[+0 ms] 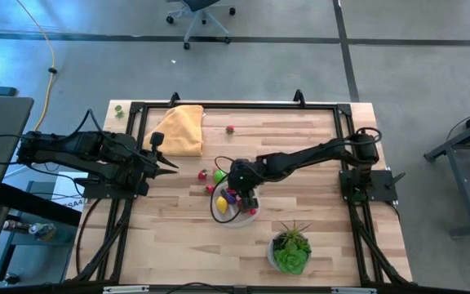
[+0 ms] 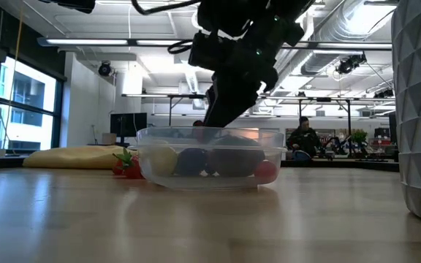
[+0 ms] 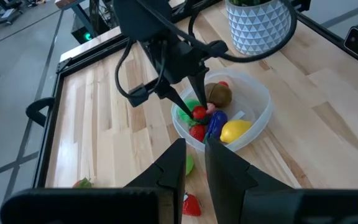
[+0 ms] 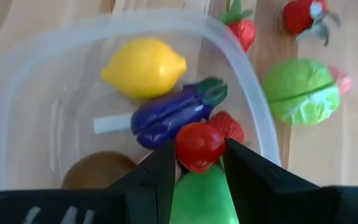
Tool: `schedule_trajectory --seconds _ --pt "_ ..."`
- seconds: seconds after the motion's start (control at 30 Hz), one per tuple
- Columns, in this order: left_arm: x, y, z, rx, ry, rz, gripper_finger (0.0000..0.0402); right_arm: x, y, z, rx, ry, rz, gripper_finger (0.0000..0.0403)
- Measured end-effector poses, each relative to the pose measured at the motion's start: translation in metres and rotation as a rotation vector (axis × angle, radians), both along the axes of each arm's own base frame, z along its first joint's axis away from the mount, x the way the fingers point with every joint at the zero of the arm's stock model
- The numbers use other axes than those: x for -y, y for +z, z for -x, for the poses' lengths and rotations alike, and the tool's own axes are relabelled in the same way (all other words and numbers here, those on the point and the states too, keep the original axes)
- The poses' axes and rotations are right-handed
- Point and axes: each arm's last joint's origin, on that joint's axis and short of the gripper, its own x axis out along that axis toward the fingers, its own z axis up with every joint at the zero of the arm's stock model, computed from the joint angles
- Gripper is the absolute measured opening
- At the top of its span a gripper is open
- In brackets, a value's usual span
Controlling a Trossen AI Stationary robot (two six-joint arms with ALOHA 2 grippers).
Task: Pick and placing Produce into tupperware
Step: Put the red cherry into the transparent bin
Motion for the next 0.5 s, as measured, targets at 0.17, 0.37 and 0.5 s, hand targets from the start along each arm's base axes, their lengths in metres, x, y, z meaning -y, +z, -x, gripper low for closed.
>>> schedule_trajectory --seconds 0.17,0.37,0.5 --pt "0.0 0.0001 0.0001 0.001 0.0 0.0 0.0051 0.0055 -0.0027 -0.0016 0.0 -0.014 -0.005 0.0113" --pt "0.0 0.0001 0.0 0.001 0.0 0.0 0.0051 0.0066 -0.002 -0.0026 0.012 -0.015 -0.004 0.0113" --pt "0.0 0.0001 0.0001 0.001 0.0 0.0 0.0051 0.0064 -0.002 -0.0025 0.011 -0.012 -0.008 0.0113"
